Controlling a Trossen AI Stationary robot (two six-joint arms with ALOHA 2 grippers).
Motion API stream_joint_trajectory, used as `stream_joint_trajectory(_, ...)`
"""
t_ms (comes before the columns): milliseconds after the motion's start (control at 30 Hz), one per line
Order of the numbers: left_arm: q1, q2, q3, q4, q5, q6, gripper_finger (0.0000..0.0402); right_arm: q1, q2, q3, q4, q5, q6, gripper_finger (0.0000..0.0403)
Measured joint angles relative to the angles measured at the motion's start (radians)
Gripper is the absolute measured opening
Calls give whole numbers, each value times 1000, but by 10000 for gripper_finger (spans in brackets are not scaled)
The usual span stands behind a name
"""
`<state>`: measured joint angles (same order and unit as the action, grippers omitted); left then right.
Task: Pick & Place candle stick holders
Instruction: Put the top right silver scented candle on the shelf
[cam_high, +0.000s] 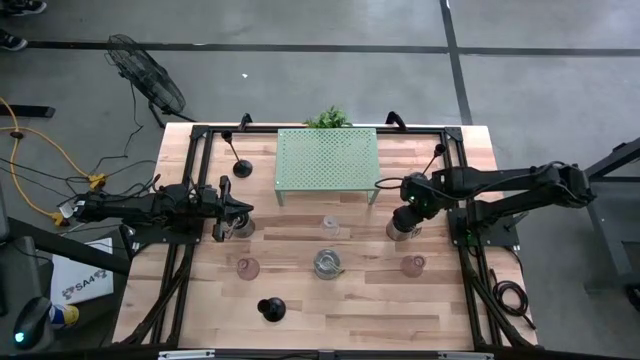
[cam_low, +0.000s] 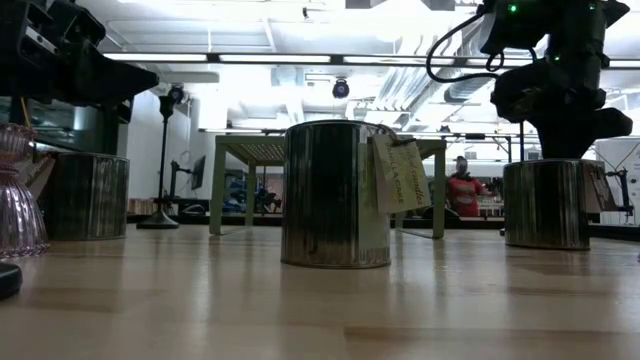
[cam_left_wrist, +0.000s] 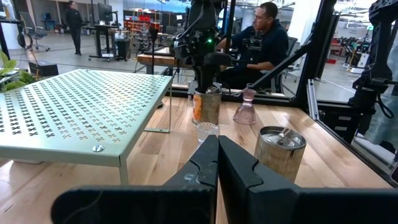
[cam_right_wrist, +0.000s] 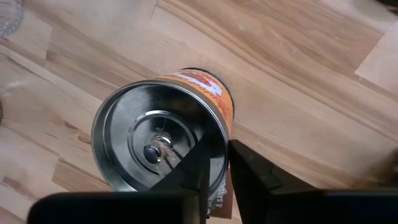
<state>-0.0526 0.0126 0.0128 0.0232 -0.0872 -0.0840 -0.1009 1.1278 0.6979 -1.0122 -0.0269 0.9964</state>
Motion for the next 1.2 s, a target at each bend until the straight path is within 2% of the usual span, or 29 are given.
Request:
stream_joint_trajectory(800, 0, 0, 0, 0, 0, 0, 0, -1, 0, 0, -2, 1, -7, 33)
stream_joint_trajectory(1000, 0, 0, 0, 0, 0, 0, 0, -1, 0, 1, -5, 2, -12, 9)
stream_joint_trajectory(1200, 0, 0, 0, 0, 0, 0, 0, -1, 0, 2, -7, 3, -14, 5)
